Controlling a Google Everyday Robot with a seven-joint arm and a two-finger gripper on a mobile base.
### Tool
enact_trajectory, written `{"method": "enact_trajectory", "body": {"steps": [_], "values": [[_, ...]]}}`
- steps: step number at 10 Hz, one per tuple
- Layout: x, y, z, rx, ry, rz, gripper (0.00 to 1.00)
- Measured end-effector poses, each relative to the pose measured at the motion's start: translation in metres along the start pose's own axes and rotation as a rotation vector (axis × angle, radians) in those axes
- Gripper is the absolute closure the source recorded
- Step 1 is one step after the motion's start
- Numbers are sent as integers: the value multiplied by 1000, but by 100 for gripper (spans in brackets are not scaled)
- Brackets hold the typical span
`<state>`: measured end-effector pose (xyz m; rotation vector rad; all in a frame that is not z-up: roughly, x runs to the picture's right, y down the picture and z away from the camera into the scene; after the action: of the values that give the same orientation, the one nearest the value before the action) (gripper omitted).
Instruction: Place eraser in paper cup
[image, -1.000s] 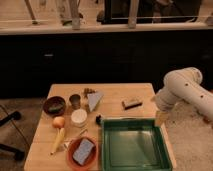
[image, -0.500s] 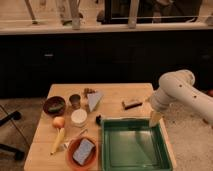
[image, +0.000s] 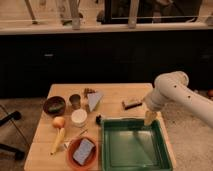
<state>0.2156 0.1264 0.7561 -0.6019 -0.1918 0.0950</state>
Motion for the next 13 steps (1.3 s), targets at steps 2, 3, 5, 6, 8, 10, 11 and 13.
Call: {"method": "enact_trajectory", "body": {"steps": [2,3,5,6,8,10,11,13], "values": [[-8,0,4,1,-13,-12,20],[-10,0,8,0,-19,-9,20],[-19,-8,14,4,-37,-7,20],[-20,-8,18,4,-44,-6,20],[-22,-7,26,4,-58,-5,20],[-32,-9,31,2,-73,-6,20],[-41,-10,35,0,-82,-9,20],[-47,-10,42,-3,-94,-13,20]]}}
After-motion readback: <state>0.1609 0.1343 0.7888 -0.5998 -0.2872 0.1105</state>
